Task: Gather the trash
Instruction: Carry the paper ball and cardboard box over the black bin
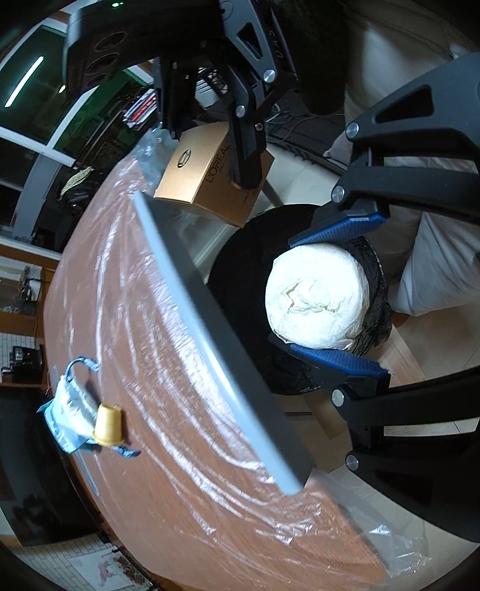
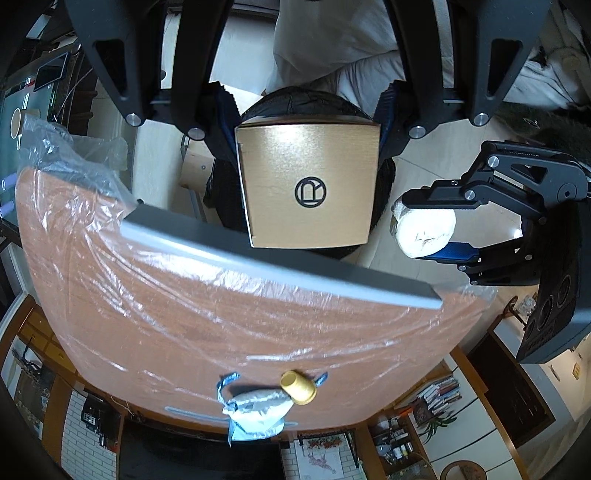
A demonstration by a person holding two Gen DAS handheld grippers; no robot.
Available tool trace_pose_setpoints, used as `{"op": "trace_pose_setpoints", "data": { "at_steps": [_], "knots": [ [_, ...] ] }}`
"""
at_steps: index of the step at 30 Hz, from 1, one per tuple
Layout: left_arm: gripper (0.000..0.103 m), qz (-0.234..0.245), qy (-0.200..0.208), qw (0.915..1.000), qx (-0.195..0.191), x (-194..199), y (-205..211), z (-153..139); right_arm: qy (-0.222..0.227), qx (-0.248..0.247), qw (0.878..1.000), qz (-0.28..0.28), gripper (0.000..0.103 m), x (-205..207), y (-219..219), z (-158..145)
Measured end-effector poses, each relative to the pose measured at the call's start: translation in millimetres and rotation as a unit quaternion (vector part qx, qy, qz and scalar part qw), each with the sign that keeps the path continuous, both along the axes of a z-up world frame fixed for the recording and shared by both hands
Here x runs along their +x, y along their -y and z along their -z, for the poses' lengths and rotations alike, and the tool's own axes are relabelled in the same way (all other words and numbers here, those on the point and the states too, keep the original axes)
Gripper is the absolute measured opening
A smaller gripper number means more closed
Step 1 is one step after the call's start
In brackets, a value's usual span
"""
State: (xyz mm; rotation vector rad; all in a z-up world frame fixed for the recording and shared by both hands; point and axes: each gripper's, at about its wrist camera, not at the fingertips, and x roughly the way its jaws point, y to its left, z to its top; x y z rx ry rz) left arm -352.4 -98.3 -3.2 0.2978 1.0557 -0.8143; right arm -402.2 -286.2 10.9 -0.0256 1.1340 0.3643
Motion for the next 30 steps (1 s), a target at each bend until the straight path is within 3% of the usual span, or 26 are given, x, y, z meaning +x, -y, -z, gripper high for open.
{"op": "trace_pose_setpoints", "data": {
  "at_steps": [30],
  "knots": [
    [0.053, 0.008, -0.02, 0.9967, 0.078, 3, 19, 68, -0.056, -0.041, 0.997, -0.02, 0.058, 17, -8, 67]
  ]
}}
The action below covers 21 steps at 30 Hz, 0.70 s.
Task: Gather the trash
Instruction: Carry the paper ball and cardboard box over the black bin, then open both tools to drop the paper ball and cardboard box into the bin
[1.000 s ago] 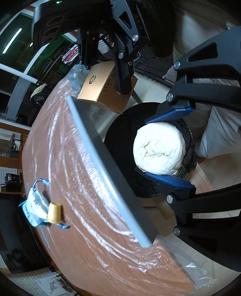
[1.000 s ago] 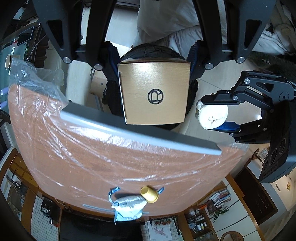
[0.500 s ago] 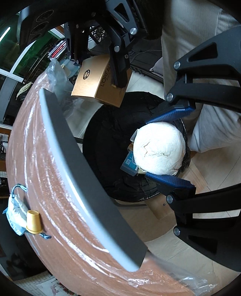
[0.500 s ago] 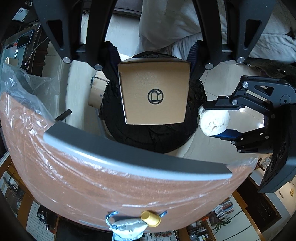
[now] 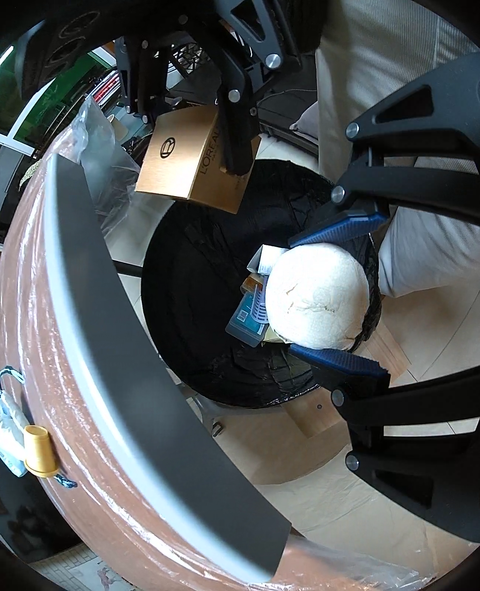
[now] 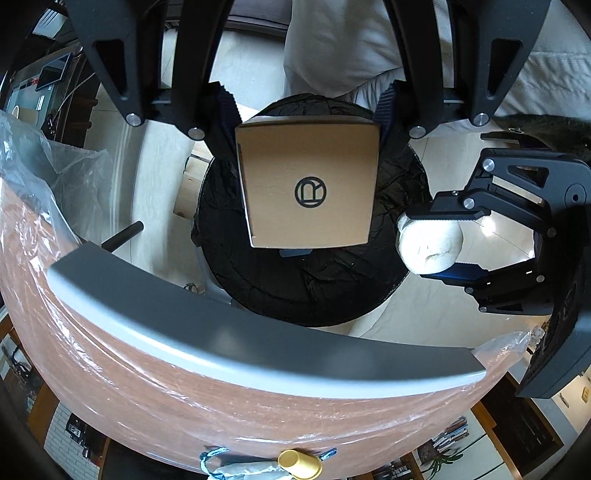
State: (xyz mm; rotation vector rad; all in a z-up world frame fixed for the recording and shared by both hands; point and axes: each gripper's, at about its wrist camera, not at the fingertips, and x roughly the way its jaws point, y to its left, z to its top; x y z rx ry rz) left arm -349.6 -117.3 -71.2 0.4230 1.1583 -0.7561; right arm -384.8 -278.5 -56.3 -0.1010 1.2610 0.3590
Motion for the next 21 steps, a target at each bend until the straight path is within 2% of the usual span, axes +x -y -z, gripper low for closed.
{"op": "trace_pose_setpoints", "data": {
  "at_steps": [21],
  "knots": [
    [0.053, -0.004, -0.008, 0.9998, 0.02, 17, 5, 22, -0.001, -0.025, 1.0, -0.012, 0.058, 23, -12, 23]
  ]
}}
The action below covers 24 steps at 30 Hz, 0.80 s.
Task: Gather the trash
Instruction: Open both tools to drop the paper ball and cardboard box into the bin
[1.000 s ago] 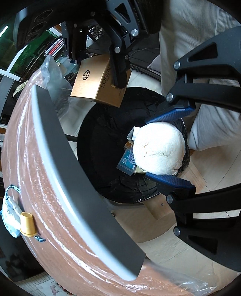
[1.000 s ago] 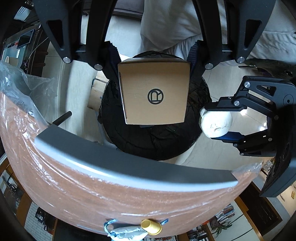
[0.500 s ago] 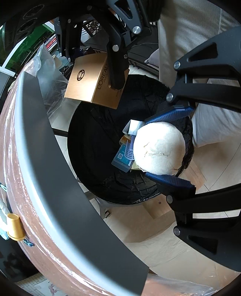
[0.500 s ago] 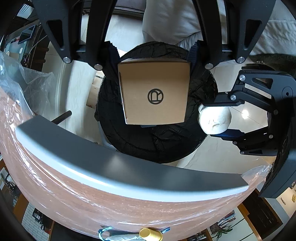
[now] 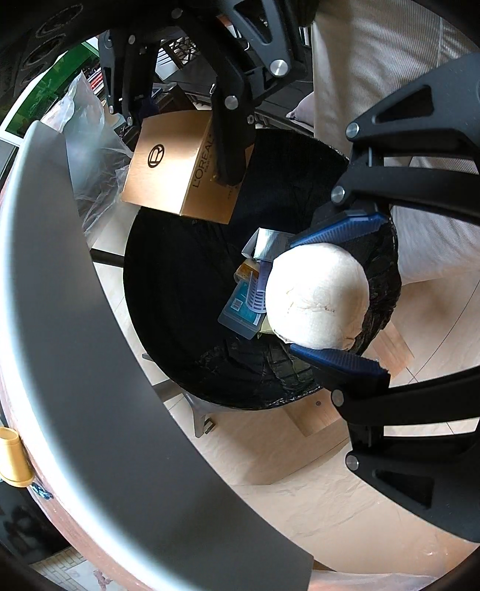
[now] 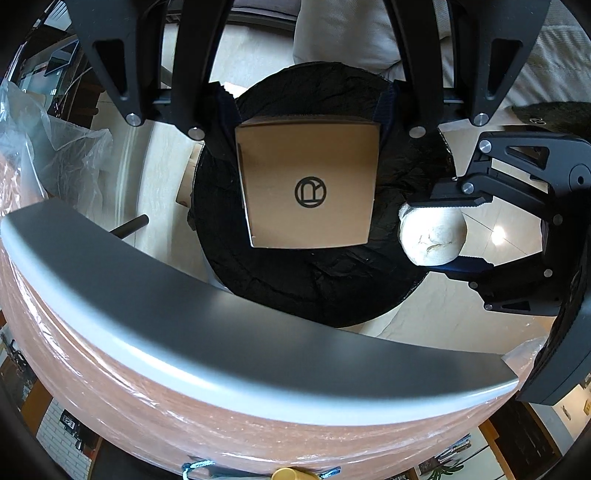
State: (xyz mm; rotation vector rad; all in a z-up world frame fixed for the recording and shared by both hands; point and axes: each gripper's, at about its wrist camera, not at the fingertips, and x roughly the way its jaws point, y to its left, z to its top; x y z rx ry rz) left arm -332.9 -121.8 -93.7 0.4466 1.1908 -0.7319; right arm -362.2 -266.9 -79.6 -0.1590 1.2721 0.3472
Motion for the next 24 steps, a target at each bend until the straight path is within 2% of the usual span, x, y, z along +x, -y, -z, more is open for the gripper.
{"op": "trace_pose_setpoints", "data": {
  "at_steps": [18, 20, 22, 23, 24],
  "knots": [
    [0.053, 0.007, 0.0, 0.9999, 0.008, 11, 6, 7, -0.008, 0.0, 1.0, -0.006, 0.058, 4, -16, 2],
    [0.053, 0.008, 0.002, 1.0, -0.004, 12, 5, 5, -0.01, 0.003, 1.0, -0.004, 0.058, 4, -16, 1],
    [0.063, 0.009, 0.0, 0.9999, -0.013, 13, 4, 2, -0.015, 0.007, 1.0, -0.001, 0.064, 4, -17, 0],
    [0.077, 0.005, 0.013, 0.9999, -0.01, 13, 3, 0, -0.015, 0.007, 1.0, 0.001, 0.071, 4, -16, 0],
    [0.083, 0.003, 0.02, 0.9997, -0.01, 12, 3, -1, -0.014, 0.008, 1.0, 0.003, 0.076, 3, -16, -2]
  ]
}}
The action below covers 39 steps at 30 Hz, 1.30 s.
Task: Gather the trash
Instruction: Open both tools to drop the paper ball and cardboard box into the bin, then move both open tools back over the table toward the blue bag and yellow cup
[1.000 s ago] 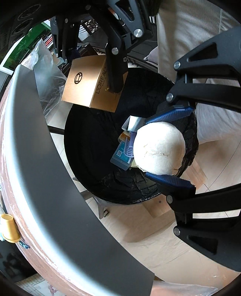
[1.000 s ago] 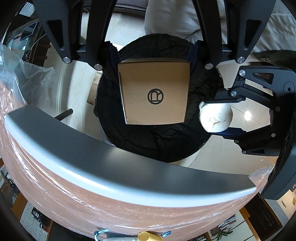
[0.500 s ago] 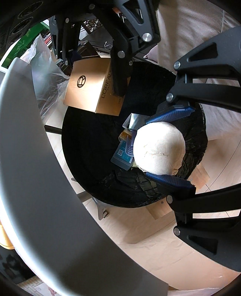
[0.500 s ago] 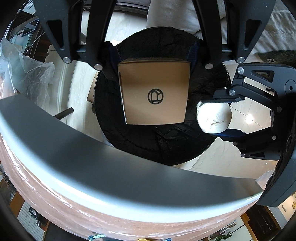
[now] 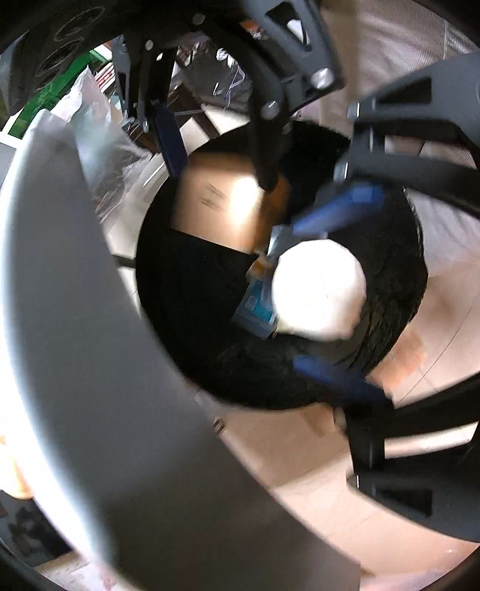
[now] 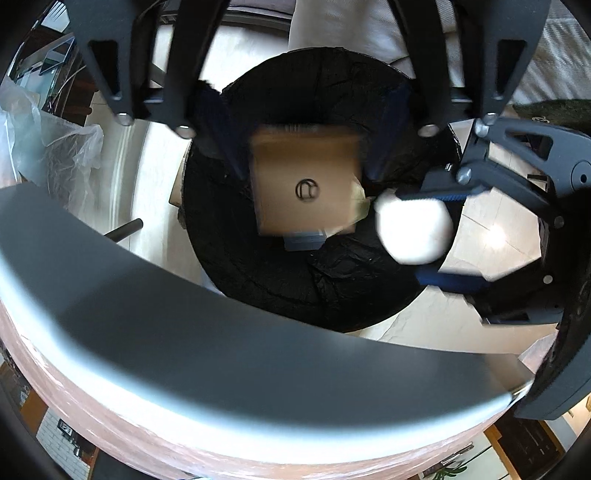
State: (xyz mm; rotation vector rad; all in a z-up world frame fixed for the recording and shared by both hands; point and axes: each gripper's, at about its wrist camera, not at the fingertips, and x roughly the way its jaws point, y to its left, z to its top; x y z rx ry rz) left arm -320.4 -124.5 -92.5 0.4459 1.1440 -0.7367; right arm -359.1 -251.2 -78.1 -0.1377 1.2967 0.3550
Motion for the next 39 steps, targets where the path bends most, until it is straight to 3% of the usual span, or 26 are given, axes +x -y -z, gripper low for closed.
{"op": "trace_pose_setpoints", "data": {
  "at_steps": [11, 16, 20, 22, 24, 26, 28, 32, 34, 37, 39],
  "knots": [
    [0.084, -0.006, -0.016, 0.9998, -0.004, -9, -16, -5, 0.002, 0.015, 0.999, 0.033, 0.08, -19, 20, -22],
    [0.084, -0.026, -0.006, 0.9991, -0.033, -19, -35, -38, 0.019, 0.022, 0.998, 0.058, 0.081, -34, 45, -49],
    [0.084, -0.031, 0.023, 0.9964, -0.076, -25, -45, -88, 0.082, 0.024, 0.994, 0.063, 0.081, -45, 54, -100],
    [0.091, -0.034, 0.05, 0.9932, -0.099, -25, -49, -115, 0.129, 0.034, 0.989, 0.065, 0.086, -46, 58, -130],
    [0.101, -0.051, 0.11, 0.9846, -0.126, -23, -53, -148, 0.188, 0.047, 0.978, 0.076, 0.099, -42, 62, -164],
    [0.101, -0.081, 0.182, 0.9695, -0.144, -16, -56, -174, 0.254, 0.071, 0.961, 0.087, 0.099, -35, 66, -197],
    [0.101, -0.108, 0.21, 0.9616, -0.14, 0, -53, -183, 0.285, 0.094, 0.949, 0.094, 0.099, -21, 69, -214],
    [0.101, -0.116, 0.19, 0.9698, -0.1, 41, -33, -177, 0.255, 0.119, 0.952, 0.124, 0.099, 32, 70, -221],
    [0.101, -0.116, 0.201, 0.9697, -0.078, 54, -21, -171, 0.247, 0.099, 0.954, 0.136, 0.099, 64, 68, -222],
    [0.101, -0.116, 0.182, 0.9741, -0.067, 78, -9, -160, 0.228, 0.072, 0.962, 0.128, 0.099, 102, 61, -216],
    [0.101, -0.121, 0.176, 0.9754, -0.055, 91, -8, -152, 0.208, 0.08, 0.966, 0.129, 0.099, 130, 61, -211]
  ]
}}
